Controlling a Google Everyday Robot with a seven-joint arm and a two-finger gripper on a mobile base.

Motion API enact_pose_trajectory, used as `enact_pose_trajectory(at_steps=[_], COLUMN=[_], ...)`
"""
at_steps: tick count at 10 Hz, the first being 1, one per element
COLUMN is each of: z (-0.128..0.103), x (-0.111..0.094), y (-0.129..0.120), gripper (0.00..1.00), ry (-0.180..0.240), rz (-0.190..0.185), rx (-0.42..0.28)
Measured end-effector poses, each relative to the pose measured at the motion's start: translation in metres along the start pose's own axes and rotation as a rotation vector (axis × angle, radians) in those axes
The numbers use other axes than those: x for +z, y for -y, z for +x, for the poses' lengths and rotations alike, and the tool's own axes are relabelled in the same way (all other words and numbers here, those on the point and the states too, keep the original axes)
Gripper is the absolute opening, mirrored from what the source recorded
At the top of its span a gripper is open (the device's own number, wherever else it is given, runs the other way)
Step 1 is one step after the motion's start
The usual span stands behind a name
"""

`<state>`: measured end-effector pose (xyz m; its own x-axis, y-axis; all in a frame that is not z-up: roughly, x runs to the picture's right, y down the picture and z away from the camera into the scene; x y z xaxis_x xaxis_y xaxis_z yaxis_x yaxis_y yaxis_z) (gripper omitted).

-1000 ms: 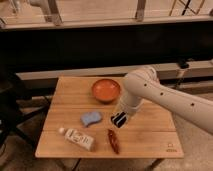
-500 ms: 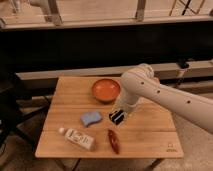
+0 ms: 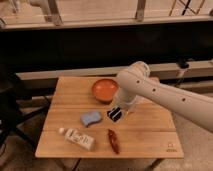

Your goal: Place the eraser in the ceramic cup

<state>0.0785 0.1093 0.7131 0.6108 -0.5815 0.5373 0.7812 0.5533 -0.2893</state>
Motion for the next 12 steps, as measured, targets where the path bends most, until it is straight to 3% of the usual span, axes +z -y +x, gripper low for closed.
enact_pose_trajectory(at_steps=[5,12], z=[0.021,0.057], x=[0.001,0.003], y=[0.016,0.016], gripper=[0.01,0.01], ry=[-0.017,0.009], rz=[0.014,0.039], rx=[0.003,0.044])
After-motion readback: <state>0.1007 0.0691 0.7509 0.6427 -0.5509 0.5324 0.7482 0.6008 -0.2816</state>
